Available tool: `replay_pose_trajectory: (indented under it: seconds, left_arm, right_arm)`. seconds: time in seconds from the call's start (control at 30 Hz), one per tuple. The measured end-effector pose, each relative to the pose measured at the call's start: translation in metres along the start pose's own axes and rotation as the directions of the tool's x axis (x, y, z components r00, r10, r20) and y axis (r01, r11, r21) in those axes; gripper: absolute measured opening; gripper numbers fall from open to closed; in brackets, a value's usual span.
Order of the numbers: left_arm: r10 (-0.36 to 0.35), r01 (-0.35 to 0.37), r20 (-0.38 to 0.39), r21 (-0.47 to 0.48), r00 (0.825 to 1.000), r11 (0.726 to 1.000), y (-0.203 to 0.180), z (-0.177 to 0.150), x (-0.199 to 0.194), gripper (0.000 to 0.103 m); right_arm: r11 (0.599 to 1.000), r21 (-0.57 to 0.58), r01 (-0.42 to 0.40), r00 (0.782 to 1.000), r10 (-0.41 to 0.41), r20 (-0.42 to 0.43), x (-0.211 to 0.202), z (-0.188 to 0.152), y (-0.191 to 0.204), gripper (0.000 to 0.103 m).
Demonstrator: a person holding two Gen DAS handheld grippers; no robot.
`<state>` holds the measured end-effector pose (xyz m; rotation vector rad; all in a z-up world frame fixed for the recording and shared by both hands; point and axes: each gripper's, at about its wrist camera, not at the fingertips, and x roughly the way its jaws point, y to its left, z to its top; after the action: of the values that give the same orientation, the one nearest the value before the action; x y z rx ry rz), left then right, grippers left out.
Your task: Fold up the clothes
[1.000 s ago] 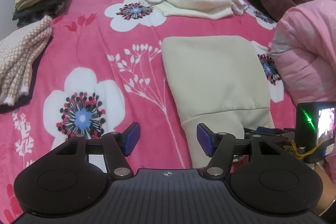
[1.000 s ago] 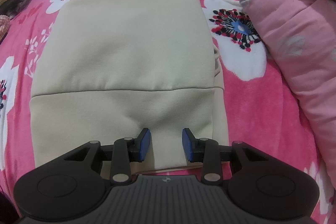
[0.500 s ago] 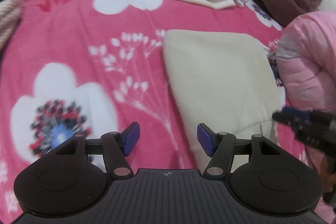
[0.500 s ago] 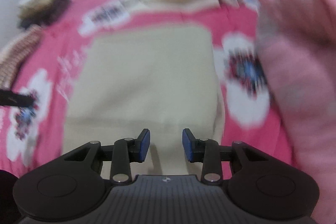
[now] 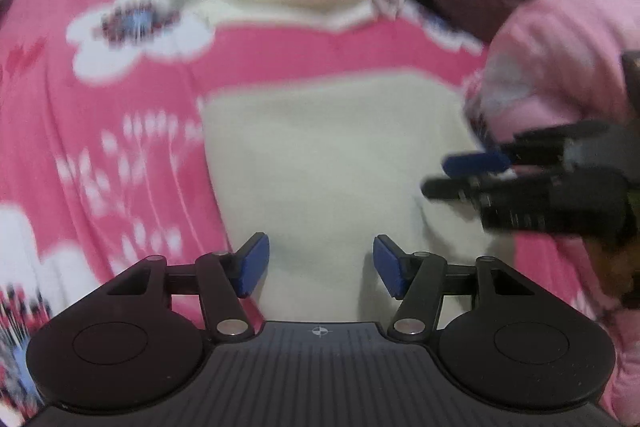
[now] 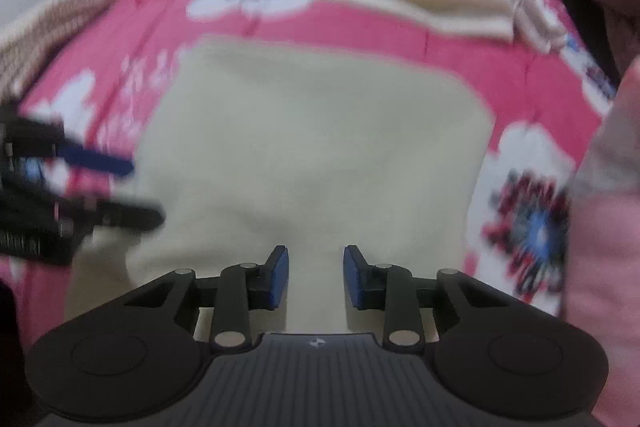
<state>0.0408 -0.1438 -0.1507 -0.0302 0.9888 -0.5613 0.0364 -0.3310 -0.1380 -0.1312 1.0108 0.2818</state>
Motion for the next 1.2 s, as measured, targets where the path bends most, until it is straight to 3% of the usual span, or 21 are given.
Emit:
replay_pose_trajectory:
  seconds: [0.13, 0.27, 0.4, 0.53, 0.7, 0.8, 0.9, 0.97, 1.03, 1.1, 1.2]
  left_arm:
    - [0.029, -0.030, 0.053, 0.007, 0.998, 1.000, 0.011, 0.025, 0.020, 0.059]
    - [0.055, -0.057, 0.022, 0.086, 0.998, 0.995, 0.012, 0.026, 0.046, 0.063]
    - [0.039, -0.049, 0.064, 0.169, 0.997, 0.984, 0.007, 0.022, 0.032, 0.063]
    - [0.028, -0.045, 0.118, 0.142, 0.993, 0.989, 0.011, 0.037, 0.039, 0.064]
    - [0.061, -0.081, 0.097, 0.211, 0.993, 0.974, 0.005, 0.043, 0.062, 0.070]
    - [0.055, -0.089, 0.137, 0.256, 0.989, 0.963, -0.002, 0.045, 0.045, 0.068]
    - [0.059, -0.083, 0.118, 0.209, 0.991, 0.974, 0.006, 0.053, 0.050, 0.069]
    - [0.106, -0.117, 0.073, 0.179, 0.992, 0.977, 0.014, 0.056, 0.066, 0.069]
    - [0.124, -0.132, 0.056, 0.176, 0.991, 0.975, 0.018, 0.057, 0.075, 0.069]
    - [0.117, -0.126, 0.065, 0.147, 0.991, 0.981, 0.021, 0.058, 0.063, 0.067]
    - [0.114, -0.122, 0.087, 0.091, 0.990, 0.988, 0.025, 0.060, 0.037, 0.067]
  right_arm:
    - [0.998, 0.063, 0.016, 0.992, -0.024, 0.127, 0.014, 0.036, -0.025, 0.034]
    - [0.979, 0.202, -0.030, 0.996, 0.012, 0.090, 0.069, 0.038, -0.052, 0.034]
    - [0.988, 0.153, -0.016, 0.996, 0.003, 0.088, 0.051, 0.048, -0.043, 0.036]
    - [0.983, 0.178, -0.033, 0.979, -0.005, 0.205, 0.036, 0.055, -0.048, 0.035]
    - [0.983, 0.182, 0.035, 0.991, -0.058, 0.119, 0.086, 0.056, -0.050, 0.035]
    - [0.981, 0.191, 0.043, 0.992, -0.063, 0.105, 0.075, 0.065, -0.052, 0.035]
    - [0.980, 0.193, 0.057, 0.981, -0.091, 0.172, 0.051, 0.063, -0.053, 0.035]
    - [0.972, 0.222, 0.072, 0.989, -0.099, 0.110, 0.064, 0.054, -0.061, 0.036]
    - [0.963, 0.265, 0.041, 0.992, -0.070, 0.102, 0.074, 0.042, -0.070, 0.037]
    - [0.953, 0.302, 0.020, 0.993, -0.054, 0.106, 0.070, 0.042, -0.076, 0.037]
    - [0.956, 0.287, 0.059, 0.989, -0.096, 0.116, 0.034, 0.044, -0.063, 0.036]
